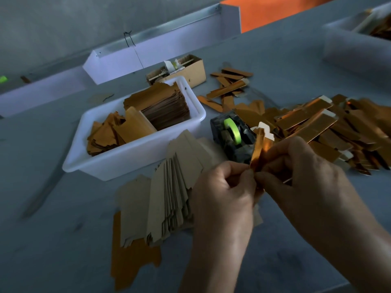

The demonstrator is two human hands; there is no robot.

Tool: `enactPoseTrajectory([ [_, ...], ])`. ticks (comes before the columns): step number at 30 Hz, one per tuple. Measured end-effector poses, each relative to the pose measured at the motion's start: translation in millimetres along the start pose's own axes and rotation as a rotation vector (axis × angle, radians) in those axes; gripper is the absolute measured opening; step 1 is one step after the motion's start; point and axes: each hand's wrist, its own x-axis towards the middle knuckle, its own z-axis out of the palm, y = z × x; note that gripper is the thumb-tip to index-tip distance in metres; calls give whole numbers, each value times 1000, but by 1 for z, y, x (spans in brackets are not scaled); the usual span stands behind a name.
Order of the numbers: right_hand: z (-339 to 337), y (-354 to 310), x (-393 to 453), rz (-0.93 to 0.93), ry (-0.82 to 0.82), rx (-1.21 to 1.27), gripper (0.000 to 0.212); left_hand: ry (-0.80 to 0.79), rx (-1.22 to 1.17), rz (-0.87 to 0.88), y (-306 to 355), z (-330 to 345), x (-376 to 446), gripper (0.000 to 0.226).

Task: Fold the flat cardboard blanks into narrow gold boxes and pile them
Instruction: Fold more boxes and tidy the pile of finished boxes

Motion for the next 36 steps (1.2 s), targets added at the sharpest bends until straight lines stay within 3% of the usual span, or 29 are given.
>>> enactPoseTrajectory([
  [7, 1, -10, 0, 37, 35, -181, 36, 92, 125, 83, -1, 1, -6, 16],
  [10, 0, -7, 1, 51, 44, -238, 54, 95, 97, 79, 3, -7, -4, 16],
  [12, 1, -4, 0, 49, 6, -70, 51, 78, 87, 75, 5, -10, -3, 14],
  [16, 4, -3, -3, 215, -131, 566, 44, 23, -98, -78, 5, -8, -2, 20],
  [19, 7, -1, -3, 228, -125, 583, 30, 2, -182, -174, 5, -13, -3, 23],
  [23, 8, 8, 2, 280, -139, 620, 20, 36, 214, -31, 7, -22, -6, 4],
  [26, 2, 20, 15, 176, 67, 349, 12, 356, 670, 238, 8, -41, -1, 14],
  [28, -5, 28, 33, 48, 242, 41, 13, 524, 868, 225, 8, -60, 4, 20],
  [32, -16, 58, 80, 92, 336, -324, 20, 411, 1026, -141, -9, -83, 6, 44],
  [36, -22, 78, 100, 277, 265, -502, 34, 340, 1001, -139, -18, -77, 5, 40],
])
